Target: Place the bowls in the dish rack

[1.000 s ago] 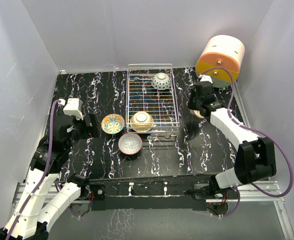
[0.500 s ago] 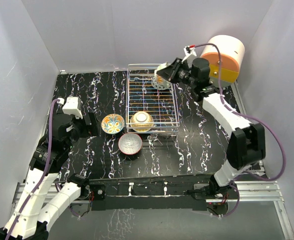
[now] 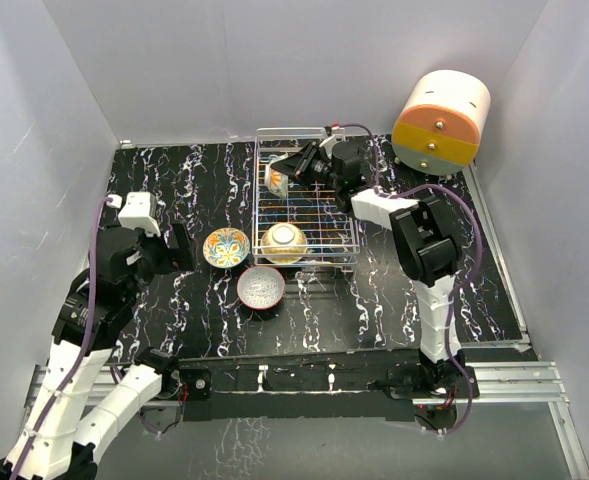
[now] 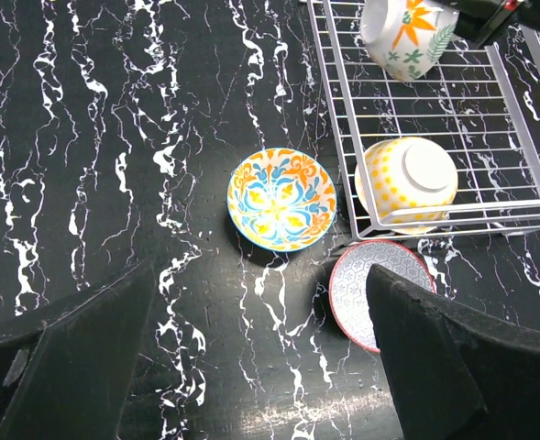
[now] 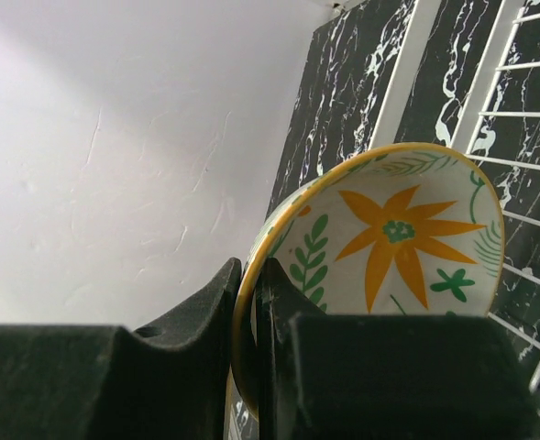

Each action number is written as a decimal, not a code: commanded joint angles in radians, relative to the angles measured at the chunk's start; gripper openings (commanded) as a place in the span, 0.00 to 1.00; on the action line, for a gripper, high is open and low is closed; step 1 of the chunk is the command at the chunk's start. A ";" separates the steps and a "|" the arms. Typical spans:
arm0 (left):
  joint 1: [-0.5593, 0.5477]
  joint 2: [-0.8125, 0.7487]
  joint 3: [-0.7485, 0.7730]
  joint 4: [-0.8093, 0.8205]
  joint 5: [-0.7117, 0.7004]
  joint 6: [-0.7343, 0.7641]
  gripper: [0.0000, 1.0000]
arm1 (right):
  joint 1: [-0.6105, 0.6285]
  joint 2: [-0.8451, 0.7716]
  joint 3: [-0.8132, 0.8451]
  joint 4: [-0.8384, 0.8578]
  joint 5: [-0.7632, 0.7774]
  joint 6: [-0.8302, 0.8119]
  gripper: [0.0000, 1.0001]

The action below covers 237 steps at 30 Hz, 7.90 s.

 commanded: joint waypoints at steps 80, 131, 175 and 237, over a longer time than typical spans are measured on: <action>-0.004 -0.047 0.042 -0.036 -0.022 -0.009 0.97 | 0.035 -0.192 0.026 -0.721 0.457 -0.386 0.99; -0.004 0.013 0.000 0.004 -0.042 0.021 0.97 | 0.138 0.166 0.621 -0.964 0.693 -0.955 0.83; -0.003 -0.021 -0.010 -0.016 -0.040 0.008 0.97 | 0.154 -0.176 0.194 -0.893 0.863 -0.962 0.36; -0.003 -0.024 -0.037 0.003 0.002 -0.020 0.97 | 0.165 -0.577 -0.203 -0.930 0.721 -0.914 0.62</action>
